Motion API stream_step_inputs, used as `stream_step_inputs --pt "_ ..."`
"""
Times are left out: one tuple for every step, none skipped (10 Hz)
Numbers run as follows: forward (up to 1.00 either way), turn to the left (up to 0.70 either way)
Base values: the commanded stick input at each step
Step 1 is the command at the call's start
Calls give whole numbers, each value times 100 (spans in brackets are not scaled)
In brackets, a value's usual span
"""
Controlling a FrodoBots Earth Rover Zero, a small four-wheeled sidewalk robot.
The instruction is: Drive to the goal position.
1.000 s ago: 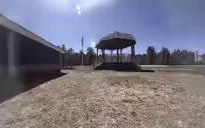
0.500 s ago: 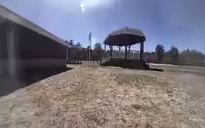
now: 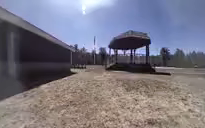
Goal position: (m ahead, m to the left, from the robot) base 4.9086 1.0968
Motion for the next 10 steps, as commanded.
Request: stream_step_inputs --pt "70 0" --pt "70 0" --pt "70 0" --pt "70 0" --pt "70 0" --pt "70 0" --pt "70 0" --pt "70 0" --pt "70 0" --pt "70 0"
